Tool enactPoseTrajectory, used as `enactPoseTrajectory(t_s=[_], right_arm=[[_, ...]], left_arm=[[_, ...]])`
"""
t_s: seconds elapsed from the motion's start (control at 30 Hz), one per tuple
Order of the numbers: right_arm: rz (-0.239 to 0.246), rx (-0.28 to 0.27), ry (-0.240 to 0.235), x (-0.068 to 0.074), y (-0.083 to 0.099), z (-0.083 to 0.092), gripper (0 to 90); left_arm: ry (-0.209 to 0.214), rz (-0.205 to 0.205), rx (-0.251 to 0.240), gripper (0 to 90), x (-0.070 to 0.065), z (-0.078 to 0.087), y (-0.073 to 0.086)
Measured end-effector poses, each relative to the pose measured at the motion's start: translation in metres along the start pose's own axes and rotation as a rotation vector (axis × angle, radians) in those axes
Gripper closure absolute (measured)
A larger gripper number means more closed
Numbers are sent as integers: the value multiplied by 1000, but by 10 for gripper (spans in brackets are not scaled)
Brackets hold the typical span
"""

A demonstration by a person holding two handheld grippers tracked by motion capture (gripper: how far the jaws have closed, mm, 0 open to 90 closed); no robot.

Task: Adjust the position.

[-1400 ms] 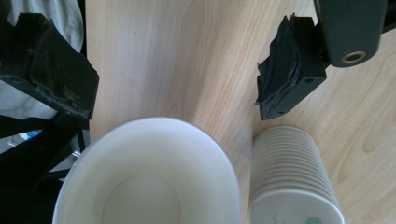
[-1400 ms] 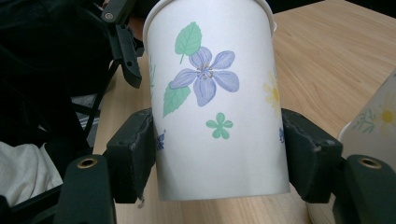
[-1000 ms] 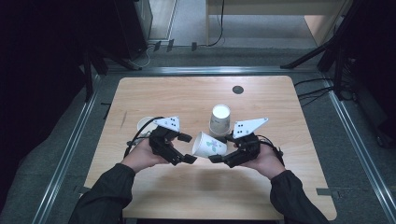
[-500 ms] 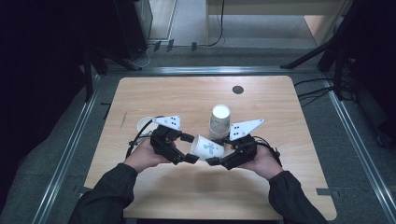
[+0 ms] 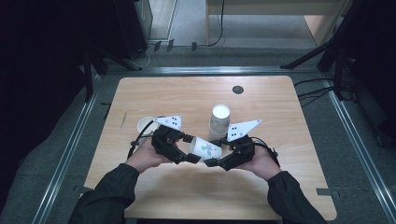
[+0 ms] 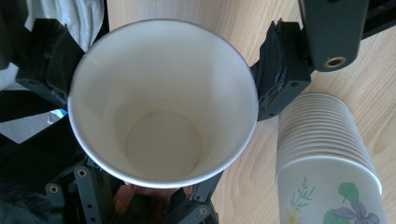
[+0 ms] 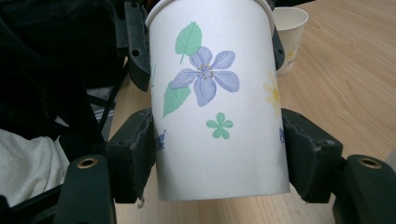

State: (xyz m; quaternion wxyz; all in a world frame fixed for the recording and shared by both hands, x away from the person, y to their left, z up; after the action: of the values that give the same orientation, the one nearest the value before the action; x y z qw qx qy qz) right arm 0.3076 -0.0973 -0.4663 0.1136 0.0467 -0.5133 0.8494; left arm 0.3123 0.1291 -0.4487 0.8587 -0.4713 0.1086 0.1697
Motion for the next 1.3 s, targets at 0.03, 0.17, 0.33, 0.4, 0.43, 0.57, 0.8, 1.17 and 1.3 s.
enactPoseTrajectory(t_s=[0.03,0.17,0.33,0.4,0.43,0.57,0.8,1.17,1.3], right_arm=[[0,-1,2,0,0,0,327],[3,0,4,0,0,0,327],[2,-2,4,-1,0,0,322],[1,-3,6,-1,0,0,322],[0,-2,6,0,0,0,321],[-2,-1,11,-1,0,-1,316],[-7,-5,18,-2,0,0,313],[-5,10,20,-2,1,-1,275],[-7,20,32,-3,2,-1,257]], left_arm=[[-1,-3,-2,197,0,0,0],[-3,-3,-2,204,0,0,0],[-5,-4,-2,209,0,0,0],[-8,-4,0,210,0,0,-1],[-9,-4,0,210,0,1,-1],[-14,-2,2,211,0,1,-1],[-23,-2,-7,212,0,3,-1],[-36,-20,23,214,-2,4,-3],[-66,-46,79,214,-5,9,-10]])
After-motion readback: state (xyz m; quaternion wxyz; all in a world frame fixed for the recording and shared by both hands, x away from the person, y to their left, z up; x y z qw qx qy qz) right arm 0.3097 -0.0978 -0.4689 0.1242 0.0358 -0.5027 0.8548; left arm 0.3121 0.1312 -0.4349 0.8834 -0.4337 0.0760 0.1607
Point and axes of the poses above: each handheld gripper's, and its own axes: z roughly backward along the jaws, y roughly out of its underside, x roughly to its left, the point moved 2 cm from there along -z, roughly forward along the jaws, and after that the axes turned 2 degrees about y, right-handed, at the moved point
